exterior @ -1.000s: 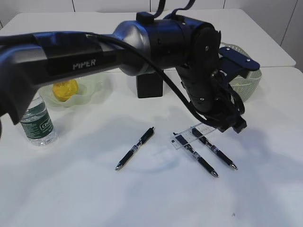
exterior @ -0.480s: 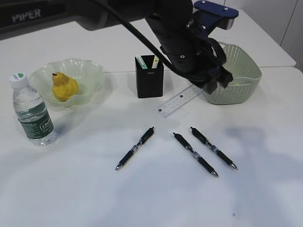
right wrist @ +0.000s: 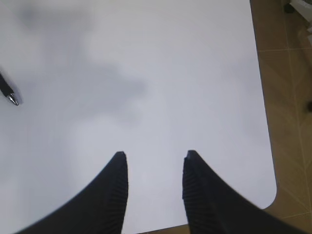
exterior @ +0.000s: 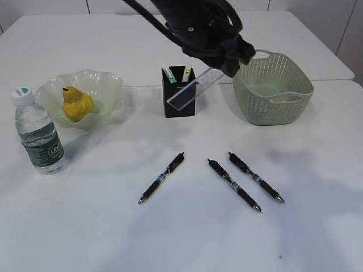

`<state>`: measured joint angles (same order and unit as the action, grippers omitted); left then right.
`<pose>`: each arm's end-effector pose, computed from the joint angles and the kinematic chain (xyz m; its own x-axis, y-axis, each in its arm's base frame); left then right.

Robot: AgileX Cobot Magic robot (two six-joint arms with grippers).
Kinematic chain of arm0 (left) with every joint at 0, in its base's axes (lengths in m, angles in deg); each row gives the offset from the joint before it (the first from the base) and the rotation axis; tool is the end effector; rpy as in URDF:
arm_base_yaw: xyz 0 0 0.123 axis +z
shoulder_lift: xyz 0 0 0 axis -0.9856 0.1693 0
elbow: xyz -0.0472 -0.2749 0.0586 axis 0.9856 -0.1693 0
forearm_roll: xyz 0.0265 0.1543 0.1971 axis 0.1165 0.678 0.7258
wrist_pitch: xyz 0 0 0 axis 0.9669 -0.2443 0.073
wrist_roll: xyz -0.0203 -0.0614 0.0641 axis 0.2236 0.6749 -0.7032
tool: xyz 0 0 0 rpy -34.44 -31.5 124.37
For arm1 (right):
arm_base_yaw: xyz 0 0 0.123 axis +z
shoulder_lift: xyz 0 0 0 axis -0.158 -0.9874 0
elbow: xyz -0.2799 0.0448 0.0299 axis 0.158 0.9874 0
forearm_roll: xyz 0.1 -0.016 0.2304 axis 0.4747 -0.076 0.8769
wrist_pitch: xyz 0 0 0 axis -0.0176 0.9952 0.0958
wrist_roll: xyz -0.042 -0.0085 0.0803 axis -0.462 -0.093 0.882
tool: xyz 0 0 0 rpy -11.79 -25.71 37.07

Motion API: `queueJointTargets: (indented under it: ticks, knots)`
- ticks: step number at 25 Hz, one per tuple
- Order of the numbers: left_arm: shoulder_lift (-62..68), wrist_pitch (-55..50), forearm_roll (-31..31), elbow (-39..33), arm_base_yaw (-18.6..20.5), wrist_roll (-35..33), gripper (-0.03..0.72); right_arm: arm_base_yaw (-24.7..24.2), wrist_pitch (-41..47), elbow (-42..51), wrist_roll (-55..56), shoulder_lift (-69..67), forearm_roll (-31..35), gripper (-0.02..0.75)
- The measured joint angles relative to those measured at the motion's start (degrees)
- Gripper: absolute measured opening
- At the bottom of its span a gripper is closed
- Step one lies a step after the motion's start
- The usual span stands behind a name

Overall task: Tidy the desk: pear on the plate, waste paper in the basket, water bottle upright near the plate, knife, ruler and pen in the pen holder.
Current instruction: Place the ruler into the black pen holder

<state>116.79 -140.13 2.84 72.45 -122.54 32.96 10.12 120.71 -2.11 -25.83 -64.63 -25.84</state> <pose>0.3574 -0.3306 0.3080 -0.5393 0.5338 -0.6513 0.7113 0.7028 -0.0130 0.1939 -0.0170 0.3277 -0.9045 0.0293 -0.4254 0.1183 0.9757 -0.1842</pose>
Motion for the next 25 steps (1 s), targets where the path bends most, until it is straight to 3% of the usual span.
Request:
queueJointTargets:
  ticks: [7, 25]
  knots:
    - [-0.24, 2.68, 0.00, 0.00, 3.77, 0.53, 0.262, 0.00, -1.39, 0.00, 0.00, 0.00, 0.59, 0.314]
    - [-0.24, 18.16, -0.54, 0.00, 7.53, 0.67, 0.262, 0.00, -5.42, 0.00, 0.00, 0.00, 0.81, 0.314]
